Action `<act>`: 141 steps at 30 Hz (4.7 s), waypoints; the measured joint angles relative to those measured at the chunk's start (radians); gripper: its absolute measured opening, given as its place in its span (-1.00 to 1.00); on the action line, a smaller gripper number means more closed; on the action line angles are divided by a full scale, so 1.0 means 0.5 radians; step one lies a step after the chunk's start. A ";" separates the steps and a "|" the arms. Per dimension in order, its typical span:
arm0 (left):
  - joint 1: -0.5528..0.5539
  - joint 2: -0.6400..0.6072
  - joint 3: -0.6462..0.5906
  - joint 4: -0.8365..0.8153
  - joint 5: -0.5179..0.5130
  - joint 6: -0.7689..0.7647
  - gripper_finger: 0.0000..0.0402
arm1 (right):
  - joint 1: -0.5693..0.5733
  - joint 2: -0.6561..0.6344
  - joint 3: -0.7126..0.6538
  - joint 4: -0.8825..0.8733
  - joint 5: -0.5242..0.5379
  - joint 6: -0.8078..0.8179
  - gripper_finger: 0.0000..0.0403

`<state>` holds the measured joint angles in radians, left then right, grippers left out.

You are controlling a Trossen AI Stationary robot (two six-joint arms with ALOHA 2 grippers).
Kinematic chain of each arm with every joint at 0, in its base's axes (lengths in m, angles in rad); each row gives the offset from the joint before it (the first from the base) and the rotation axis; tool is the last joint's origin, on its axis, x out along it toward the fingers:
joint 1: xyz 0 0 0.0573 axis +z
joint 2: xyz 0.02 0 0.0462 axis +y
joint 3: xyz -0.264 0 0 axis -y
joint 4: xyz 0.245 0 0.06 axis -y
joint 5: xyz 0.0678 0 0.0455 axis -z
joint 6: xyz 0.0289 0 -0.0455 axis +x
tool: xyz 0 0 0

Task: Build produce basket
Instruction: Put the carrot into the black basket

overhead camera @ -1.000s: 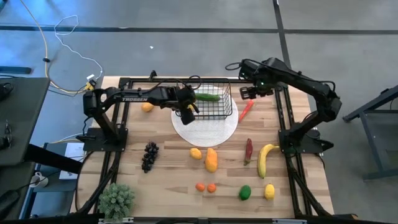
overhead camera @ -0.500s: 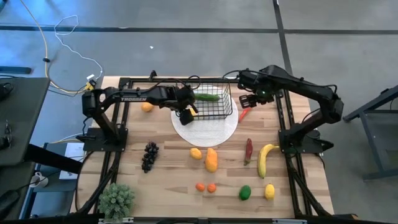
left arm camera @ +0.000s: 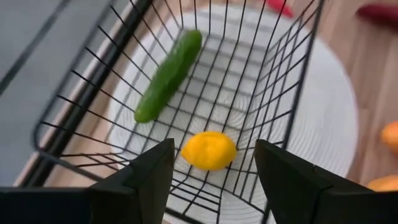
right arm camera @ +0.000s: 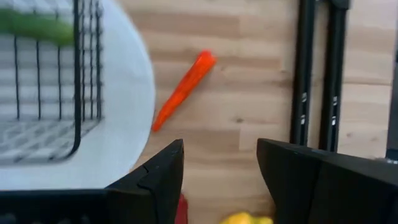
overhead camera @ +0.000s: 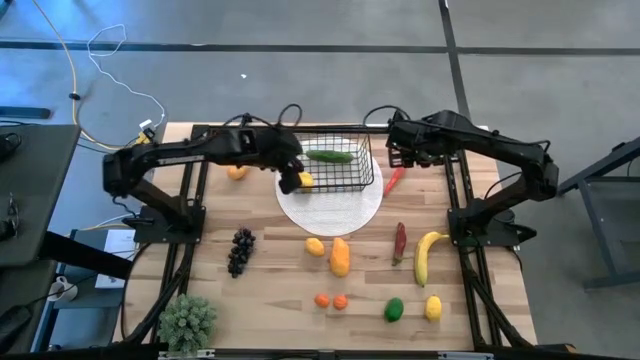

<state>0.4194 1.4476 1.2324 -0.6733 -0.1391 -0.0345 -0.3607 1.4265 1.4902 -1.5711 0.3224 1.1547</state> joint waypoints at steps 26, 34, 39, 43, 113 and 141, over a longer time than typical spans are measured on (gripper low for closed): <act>-0.001 -0.633 0.001 -0.005 -0.314 0.024 0.06 | -0.459 -0.019 -0.926 1.174 -0.090 -0.004 -0.08; -0.001 -0.623 0.000 -0.005 -0.336 0.024 0.06 | -0.577 -0.018 -1.263 1.680 -0.195 0.014 -0.08; -0.001 -0.623 0.000 -0.005 -0.343 0.024 0.06 | -0.645 -0.018 -1.431 1.885 -0.270 0.055 -0.08; -0.001 -0.623 0.000 0.005 -0.361 0.024 0.06 | -0.679 -0.018 -1.534 2.041 -0.311 0.085 -0.08; 0.000 -0.623 -0.001 -0.329 -0.494 -0.323 0.06 | -0.409 -0.355 -0.585 2.619 -0.100 -1.938 -0.79; 0.071 -0.614 -0.001 -0.434 -0.402 -0.579 0.67 | -0.398 0.397 -0.584 3.172 -1.140 -2.751 -0.79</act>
<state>0.4550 1.1406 1.2320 -0.8903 -0.3401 -0.3240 -0.5598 1.6252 1.1984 0.0151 -0.2477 -0.2208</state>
